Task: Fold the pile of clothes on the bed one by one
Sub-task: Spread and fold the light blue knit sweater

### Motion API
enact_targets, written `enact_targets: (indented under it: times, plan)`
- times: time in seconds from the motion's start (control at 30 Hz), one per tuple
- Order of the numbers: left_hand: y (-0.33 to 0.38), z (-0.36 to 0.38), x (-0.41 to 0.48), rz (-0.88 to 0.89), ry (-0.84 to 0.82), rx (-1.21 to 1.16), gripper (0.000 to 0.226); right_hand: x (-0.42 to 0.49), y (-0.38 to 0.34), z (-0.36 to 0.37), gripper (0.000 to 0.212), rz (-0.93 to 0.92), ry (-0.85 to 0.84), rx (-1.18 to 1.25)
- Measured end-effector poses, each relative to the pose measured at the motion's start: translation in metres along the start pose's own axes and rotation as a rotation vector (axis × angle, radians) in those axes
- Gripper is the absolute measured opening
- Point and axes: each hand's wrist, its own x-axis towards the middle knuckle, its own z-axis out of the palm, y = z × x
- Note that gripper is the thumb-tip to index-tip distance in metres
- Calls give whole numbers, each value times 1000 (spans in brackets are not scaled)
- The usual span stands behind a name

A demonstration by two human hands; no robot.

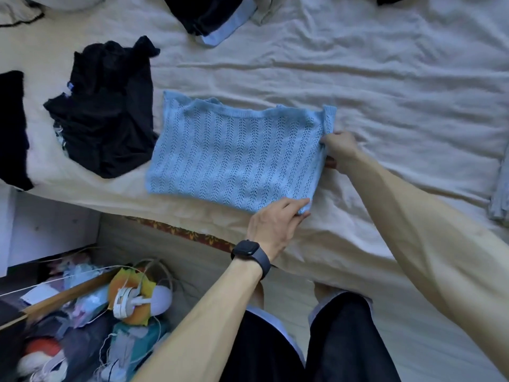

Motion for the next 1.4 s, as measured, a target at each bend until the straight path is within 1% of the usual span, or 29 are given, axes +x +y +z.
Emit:
enact_targets:
  times: [0.07,0.17,0.27,0.37,0.43,0.53,0.63,0.7,0.77,0.87,1.0,1.07,1.17,1.23,1.3,1.33,1.4]
  plan:
    - [-2,-2,-1,-43,-20,-57,41,-11,-5,-4,17,-8,-23,78]
    - [-6,-7,1,-131,-53,-161,34,-17,-14,-7,15,-5,-43,152]
    - [-14,-10,3,-174,-41,-199,33,-24,-24,-5,10,-3,-61,158]
    - [-22,-15,5,-208,-49,-254,32,-27,-30,-2,12,-16,-50,157]
    - [-27,-20,7,-246,-18,-298,32,-26,-35,3,16,-35,-16,164]
    - [-41,-35,8,-362,137,-341,30,-31,-49,19,24,-105,35,220]
    - [-70,-57,3,-480,341,-367,25,-41,-70,57,30,-177,81,287]
    - [-89,-71,-1,-582,447,-414,24,-46,-85,88,30,-216,79,282]
    - [-123,-90,-5,-679,520,-455,24,-53,-102,138,28,-259,58,216]
    - [-187,-108,-9,-801,589,-481,26,-61,-126,218,26,-334,66,20]
    - [-272,-122,-8,-966,521,-547,28,-46,-134,323,29,-363,57,-339]
    - [-304,-126,-11,-1015,400,-586,28,-37,-135,367,34,-365,78,-513]
    - [-341,-126,-14,-1027,168,-624,30,-26,-134,409,35,-358,143,-704]
    - [-358,-126,-14,-1009,62,-635,30,-21,-132,425,34,-346,181,-797]
    - [-367,-129,-13,-981,-11,-632,30,-18,-133,437,34,-346,184,-849]
    - [-370,-130,-12,-963,-37,-629,29,-18,-134,442,37,-334,165,-858]
    - [-373,-134,-12,-938,-64,-618,27,-17,-136,453,51,-281,81,-856]
